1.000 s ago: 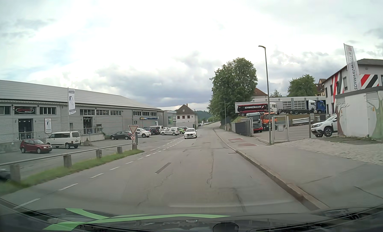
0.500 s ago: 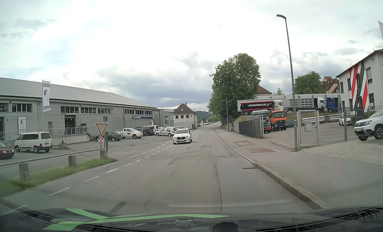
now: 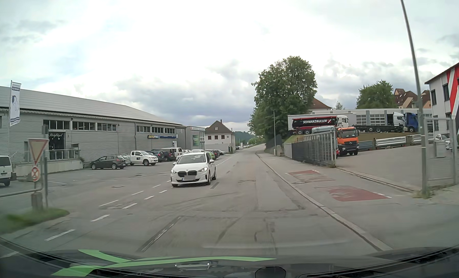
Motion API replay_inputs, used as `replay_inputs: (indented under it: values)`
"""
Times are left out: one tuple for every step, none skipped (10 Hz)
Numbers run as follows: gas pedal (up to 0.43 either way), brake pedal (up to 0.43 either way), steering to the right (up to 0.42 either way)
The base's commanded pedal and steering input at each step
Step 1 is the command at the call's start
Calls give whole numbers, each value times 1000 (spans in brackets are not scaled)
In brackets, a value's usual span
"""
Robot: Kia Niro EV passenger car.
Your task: Follow the waypoints while adhering to traffic rules and regulations
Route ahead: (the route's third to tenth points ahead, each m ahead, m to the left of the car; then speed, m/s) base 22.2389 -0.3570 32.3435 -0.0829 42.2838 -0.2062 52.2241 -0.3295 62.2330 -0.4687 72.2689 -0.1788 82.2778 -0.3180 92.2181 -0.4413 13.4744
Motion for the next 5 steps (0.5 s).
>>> replay_inputs:
  values:
    - [79,0,-2]
    - [79,0,-1]
    - [79,0,0]
    - [79,0,0]
    - [79,0,0]
